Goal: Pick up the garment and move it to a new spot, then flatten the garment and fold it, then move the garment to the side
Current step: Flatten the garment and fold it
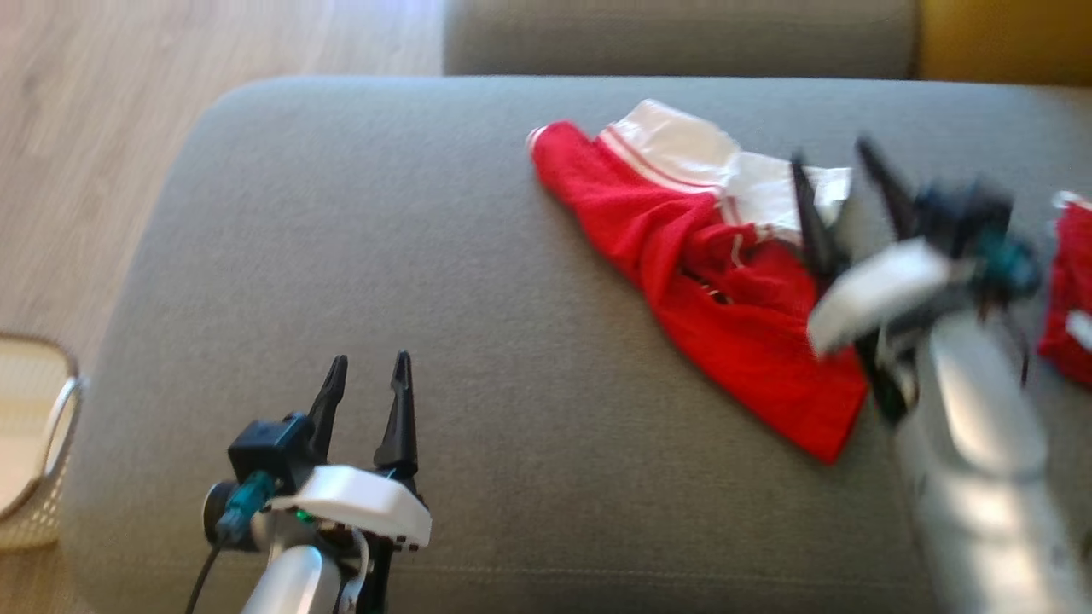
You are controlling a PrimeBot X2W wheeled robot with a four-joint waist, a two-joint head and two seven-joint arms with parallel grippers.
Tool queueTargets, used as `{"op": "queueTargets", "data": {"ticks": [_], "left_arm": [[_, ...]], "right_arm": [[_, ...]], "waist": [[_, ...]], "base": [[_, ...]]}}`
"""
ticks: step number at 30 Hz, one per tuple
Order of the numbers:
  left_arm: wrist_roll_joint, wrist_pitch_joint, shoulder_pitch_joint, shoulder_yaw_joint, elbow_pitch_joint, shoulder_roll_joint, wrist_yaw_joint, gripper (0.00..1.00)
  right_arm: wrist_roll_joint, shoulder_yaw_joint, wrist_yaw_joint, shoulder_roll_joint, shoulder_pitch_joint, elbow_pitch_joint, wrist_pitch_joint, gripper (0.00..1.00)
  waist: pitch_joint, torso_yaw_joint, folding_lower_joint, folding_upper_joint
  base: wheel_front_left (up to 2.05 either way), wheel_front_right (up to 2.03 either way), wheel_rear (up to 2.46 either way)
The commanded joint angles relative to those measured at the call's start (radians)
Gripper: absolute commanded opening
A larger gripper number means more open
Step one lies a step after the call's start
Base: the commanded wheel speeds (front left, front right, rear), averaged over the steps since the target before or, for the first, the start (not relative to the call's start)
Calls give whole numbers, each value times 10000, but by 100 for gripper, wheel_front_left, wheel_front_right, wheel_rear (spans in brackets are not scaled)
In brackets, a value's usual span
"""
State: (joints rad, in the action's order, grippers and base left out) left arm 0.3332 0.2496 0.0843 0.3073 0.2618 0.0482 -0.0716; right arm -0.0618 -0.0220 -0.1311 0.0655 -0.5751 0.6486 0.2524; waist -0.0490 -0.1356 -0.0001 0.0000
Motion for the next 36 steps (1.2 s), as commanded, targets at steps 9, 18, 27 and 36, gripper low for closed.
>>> {"op": "queueTargets", "data": {"ticks": [9, 18, 27, 36], "left_arm": [[-150, 122, -279, -556, -545, 20, -36, 100], [-305, 122, -613, -675, -532, 20, -1, 100], [-355, 122, -403, -512, -496, 20, 94, 100], [-384, 122, 176, -174, -430, 20, 312, 100]], "right_arm": [[-449, 123, 4, -151, 2970, -2727, 92, 100], [-289, -471, 4, -152, 4017, -2970, -153, 100], [-131, -790, 4, -152, 3569, -2888, -387, 100], [272, -1245, 4, -152, 1102, -2022, -1274, 100]], "waist": [[491, 614, 1, 0], [583, 684, 1, 0], [267, 312, 1, 0], [-962, -636, 1, 0]], "base": [[0, 0, 0], [0, 0, 0], [0, 0, 0], [0, 0, 0]]}}
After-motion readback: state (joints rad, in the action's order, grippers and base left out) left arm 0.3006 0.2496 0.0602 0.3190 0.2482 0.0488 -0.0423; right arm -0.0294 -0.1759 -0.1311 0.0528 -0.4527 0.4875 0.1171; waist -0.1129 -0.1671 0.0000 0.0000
